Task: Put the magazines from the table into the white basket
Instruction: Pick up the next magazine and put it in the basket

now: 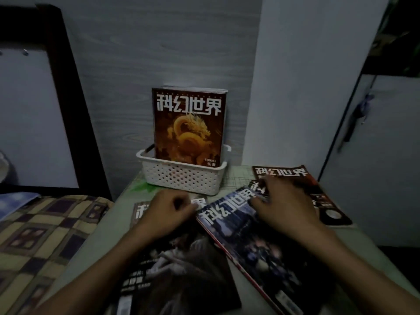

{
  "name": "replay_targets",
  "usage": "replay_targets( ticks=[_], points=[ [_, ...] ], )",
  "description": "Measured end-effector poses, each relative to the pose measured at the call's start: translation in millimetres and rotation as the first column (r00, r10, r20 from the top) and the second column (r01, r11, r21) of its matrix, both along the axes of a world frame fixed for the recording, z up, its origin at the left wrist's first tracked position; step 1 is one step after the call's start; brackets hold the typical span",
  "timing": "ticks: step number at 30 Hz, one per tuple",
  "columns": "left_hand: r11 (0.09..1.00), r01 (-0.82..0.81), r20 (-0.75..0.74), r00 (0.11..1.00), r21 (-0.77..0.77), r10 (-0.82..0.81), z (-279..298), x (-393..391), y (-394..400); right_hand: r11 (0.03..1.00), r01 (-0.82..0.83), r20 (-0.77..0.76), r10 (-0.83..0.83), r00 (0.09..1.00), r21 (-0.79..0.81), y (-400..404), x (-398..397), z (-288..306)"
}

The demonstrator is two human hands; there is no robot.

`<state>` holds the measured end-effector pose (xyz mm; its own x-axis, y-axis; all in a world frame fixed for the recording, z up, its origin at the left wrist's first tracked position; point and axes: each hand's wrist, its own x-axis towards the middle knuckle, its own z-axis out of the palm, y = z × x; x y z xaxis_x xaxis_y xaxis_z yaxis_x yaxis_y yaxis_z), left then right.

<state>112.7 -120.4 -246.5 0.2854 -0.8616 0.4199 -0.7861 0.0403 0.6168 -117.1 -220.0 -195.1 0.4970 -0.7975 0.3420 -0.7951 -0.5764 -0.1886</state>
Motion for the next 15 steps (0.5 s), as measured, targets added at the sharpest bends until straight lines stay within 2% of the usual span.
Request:
replay_targets(
  ticks=[2,5,6,7,8,9,10,12,15],
  points=[
    [0.989,0.061,0.044,0.997,0.131,-0.068,-13.8,-6.7,22.6,0.988,0.117,-0.2,-0.096,0.975,0.097,-3.0,-33.8,-24.6],
    [0.974,0.054,0.036,0.997,0.221,-0.063,-12.8,-28.7,40.3,0.971,0.175,-0.228,-0.136,0.964,0.16,3.4,-57.0,-36.9],
    [0.97,0.033,0.007,0.999,0.241,-0.035,-10.3,-37.9,44.3,0.961,0.169,-0.183,-0.129,0.975,0.219,10.4,-58.6,-37.4],
    [0.964,0.016,-0.119,0.993,0.266,0.016,-5.9,-44.7,47.2,0.948,0.156,-0.131,-0.124,0.984,0.276,19.0,-58.8,-37.7],
    [0.955,0.04,-0.345,0.936,0.294,0.067,0.9,-51.6,52.2,0.94,0.133,-0.086,-0.111,0.99,0.314,30.3,-60.0,-36.7],
    [0.949,0.084,-0.567,0.816,0.305,0.11,6.6,-55.7,56.2,0.934,0.103,-0.057,-0.089,0.994,0.342,40.0,-59.1,-38.1],
    [0.95,0.107,-0.712,0.687,0.295,0.144,8.3,-56.2,57.9,0.924,0.066,-0.015,-0.066,0.998,0.376,46.2,-56.4,-42.7],
    [0.959,0.043,-0.75,0.634,0.279,0.19,9.1,-59.1,71.3,0.868,-0.021,0.173,-0.075,0.982,0.496,59.5,-57.0,-43.5],
    [0.981,-0.021,-0.786,0.596,0.194,0.168,5.5,-68.3,94.2,0.758,-0.159,0.442,-0.184,0.878,0.633,66.2,-57.7,-39.7]
  ],
)
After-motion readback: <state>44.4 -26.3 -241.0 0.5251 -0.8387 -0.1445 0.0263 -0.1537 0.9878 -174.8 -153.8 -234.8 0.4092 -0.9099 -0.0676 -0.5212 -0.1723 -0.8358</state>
